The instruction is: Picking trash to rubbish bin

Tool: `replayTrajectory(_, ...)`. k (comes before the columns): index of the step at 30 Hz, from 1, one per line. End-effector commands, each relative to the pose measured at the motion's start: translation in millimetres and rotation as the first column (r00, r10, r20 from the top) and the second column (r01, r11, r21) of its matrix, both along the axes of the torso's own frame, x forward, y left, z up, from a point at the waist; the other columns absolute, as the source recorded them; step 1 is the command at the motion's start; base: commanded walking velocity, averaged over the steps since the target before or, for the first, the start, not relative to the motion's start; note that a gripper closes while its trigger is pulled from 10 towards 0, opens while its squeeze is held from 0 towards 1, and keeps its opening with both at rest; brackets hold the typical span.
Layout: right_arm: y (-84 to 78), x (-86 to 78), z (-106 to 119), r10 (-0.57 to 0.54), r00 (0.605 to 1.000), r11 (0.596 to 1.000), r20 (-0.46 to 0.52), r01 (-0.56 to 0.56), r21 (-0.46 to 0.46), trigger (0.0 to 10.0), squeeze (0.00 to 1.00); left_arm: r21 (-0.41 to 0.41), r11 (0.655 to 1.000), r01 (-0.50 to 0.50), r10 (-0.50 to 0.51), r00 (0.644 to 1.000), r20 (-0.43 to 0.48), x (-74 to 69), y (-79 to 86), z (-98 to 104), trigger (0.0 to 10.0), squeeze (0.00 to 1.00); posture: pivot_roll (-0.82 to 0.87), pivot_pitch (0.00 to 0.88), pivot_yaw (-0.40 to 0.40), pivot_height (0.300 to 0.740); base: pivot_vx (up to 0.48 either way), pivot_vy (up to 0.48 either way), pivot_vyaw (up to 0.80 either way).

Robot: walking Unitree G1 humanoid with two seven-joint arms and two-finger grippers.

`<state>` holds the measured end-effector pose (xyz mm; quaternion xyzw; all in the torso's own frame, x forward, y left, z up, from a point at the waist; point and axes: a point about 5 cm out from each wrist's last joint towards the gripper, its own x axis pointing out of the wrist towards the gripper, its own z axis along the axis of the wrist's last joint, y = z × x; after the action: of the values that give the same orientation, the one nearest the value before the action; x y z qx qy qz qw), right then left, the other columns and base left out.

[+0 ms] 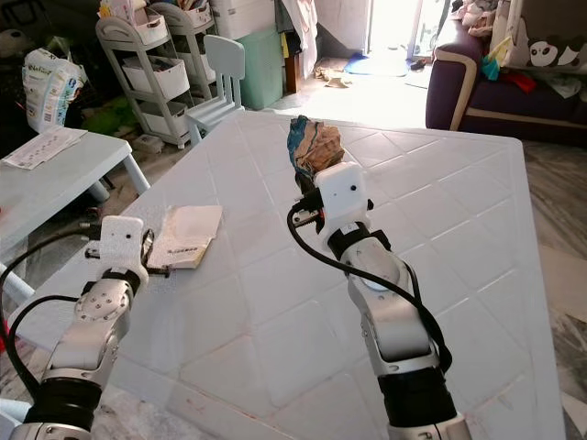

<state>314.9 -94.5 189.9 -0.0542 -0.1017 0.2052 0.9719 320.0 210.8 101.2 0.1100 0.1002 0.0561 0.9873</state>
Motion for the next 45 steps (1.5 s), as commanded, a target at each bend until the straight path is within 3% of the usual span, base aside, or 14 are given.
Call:
replayTrajectory(1,4.5,1.3,5,0.018,1.000,1.000,0.020,-0.018,0.000,0.0,0.00,0.006,1.000,-0.027,0.027,1.000,-0.003,4.7,10.6,6,10.0,1.00,-0.09,0.000,0.066,0.740,0.000,0.000,0.00)
replayTrajectory(9,5.7,1.5,5,0.017,1.000,1.000,0.025,-0.018,0.002,0.0,0.00,-0.102,0.992,-0.078,0.069,0.994,-0.089,5.2,12.2,-3,10.0,1.00,-0.09,0.000,0.071,0.740,0.000,0.000,0.00)
replayTrajectory(15,5.4,2.0,5,0.015,1.000,1.000,0.027,-0.015,0.002,0.0,0.00,-0.164,0.982,-0.093,0.071,0.988,-0.135,3.8,4.0,-7,10.0,1.00,-0.09,0.000,0.073,0.740,0.000,0.000,0.00)
replayTrajectory(19,6.0,2.4,6,0.017,0.999,1.000,0.030,-0.017,0.003,0.0,0.00,-0.196,0.975,-0.105,0.060,0.974,-0.220,0.5,-1.9,-19,10.0,1.00,-0.09,0.000,0.074,0.740,0.000,0.000,0.00)
replayTrajectory(20,6.2,2.6,6,0.017,0.999,1.000,0.032,-0.018,0.003,0.0,0.00,-0.217,0.971,-0.101,0.047,0.969,-0.243,-0.8,-4.2,-23,10.0,0.61,-0.09,0.000,0.075,0.740,0.000,0.000,0.00)
replayTrajectory(21,6.4,2.7,6,0.018,0.999,1.000,0.033,-0.018,0.003,0.0,0.00,-0.229,0.967,-0.108,0.044,0.963,-0.266,-2.1,-5.0,-27,10.0,0.00,-0.09,0.000,0.075,0.740,0.000,0.000,0.00)
replayTrajectory(29,7.0,3.2,7,0.018,0.999,1.000,0.037,-0.018,0.004,0.0,0.00,-0.252,0.965,-0.070,-0.024,0.936,-0.352,-6.8,-13.5,-44,10.0,0.00,-0.09,0.000,0.078,0.740,0.000,0.000,0.00)
replayTrajectory(30,7.1,3.1,7,0.018,0.999,1.000,0.038,-0.018,0.005,0.0,0.00,-0.257,0.964,-0.070,-0.027,0.935,-0.354,-7.1,-14.0,-45,2.9,0.00,-0.09,0.000,0.080,0.740,0.000,0.000,0.00)
replayTrajectory(31,7.2,3.0,7,0.018,0.999,1.000,0.038,-0.018,0.005,0.0,0.00,-0.267,0.962,-0.062,-0.037,0.934,-0.354,-7.2,-15.0,-45,0.0,0.00,-0.09,0.000,0.079,0.740,0.000,0.000,0.00)
replayTrajectory(45,6.3,3.6,7,0.016,0.999,1.000,0.038,-0.016,0.005,0.0,0.00,-0.263,0.960,-0.097,0.002,0.940,-0.341,-11.6,-10.0,-45,0.0,0.00,-0.09,0.000,0.070,0.740,0.000,0.000,0.00)
